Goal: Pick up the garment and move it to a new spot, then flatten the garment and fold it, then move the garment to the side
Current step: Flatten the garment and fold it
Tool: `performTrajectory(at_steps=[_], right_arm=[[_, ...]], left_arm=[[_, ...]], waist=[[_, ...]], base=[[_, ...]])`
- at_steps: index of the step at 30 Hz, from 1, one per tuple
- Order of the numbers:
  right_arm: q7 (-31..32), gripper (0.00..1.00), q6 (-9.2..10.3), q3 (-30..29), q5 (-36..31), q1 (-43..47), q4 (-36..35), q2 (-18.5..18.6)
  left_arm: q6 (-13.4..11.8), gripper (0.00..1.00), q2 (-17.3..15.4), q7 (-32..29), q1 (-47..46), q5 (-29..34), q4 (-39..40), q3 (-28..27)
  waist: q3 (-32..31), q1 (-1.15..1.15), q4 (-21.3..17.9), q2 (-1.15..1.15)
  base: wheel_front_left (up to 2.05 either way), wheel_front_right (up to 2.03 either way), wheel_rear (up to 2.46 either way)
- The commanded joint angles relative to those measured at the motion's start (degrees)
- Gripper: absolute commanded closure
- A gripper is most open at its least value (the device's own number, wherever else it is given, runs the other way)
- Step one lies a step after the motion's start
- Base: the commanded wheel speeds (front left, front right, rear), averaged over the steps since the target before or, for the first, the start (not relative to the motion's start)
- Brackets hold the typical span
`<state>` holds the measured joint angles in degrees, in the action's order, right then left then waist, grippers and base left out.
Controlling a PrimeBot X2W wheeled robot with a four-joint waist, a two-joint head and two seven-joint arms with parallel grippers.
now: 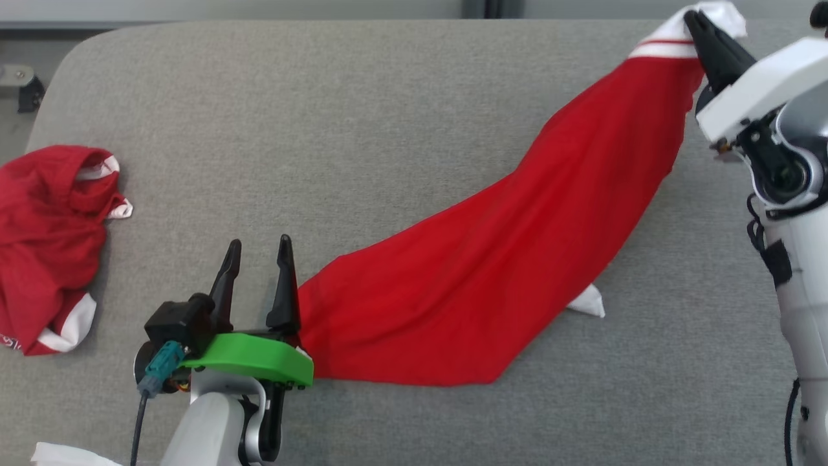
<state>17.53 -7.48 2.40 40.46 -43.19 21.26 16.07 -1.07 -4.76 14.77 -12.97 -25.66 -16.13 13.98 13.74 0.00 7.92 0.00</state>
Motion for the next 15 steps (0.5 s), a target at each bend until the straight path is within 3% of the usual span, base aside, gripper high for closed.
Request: performTrajectory(at_steps=[1, 7, 9, 15], right_arm=[[-1.5, 1.00, -0.02, 0.9, -0.2, -3.5, 1.5, 0.2], [-8.4, 1.00, -0.01, 4.6, -0.5, -13.2, 12.1, -1.6], [-9.8, 0.00, -0.02, 6.9, -0.9, -15.2, 16.4, -1.9], [-17.4, 0.00, -0.01, 14.6, 0.1, -15.1, 22.4, -1.9]], left_arm=[[0.4, 0.00, 0.3, 0.5, -1.6, -0.2, -0.3, 0.2], [1.2, 0.00, 1.4, 0.4, -3.7, 0.3, -0.6, 0.4], [1.4, 0.00, 1.5, 0.4, -4.0, 0.4, -1.0, 0.4], [1.6, 0.00, 1.8, 0.4, -3.4, 0.9, -2.1, -0.3]], waist=[[4.7, 0.00, 4.8, 0.00], [7.6, 0.00, 8.3, 0.00], [7.9, 0.00, 9.0, 0.00], [5.5, 0.00, 8.3, 0.00]], base=[[0.00, 0.00, 0.00], [0.00, 0.00, 0.00], [0.00, 0.00, 0.00], [0.00, 0.00, 0.00]])
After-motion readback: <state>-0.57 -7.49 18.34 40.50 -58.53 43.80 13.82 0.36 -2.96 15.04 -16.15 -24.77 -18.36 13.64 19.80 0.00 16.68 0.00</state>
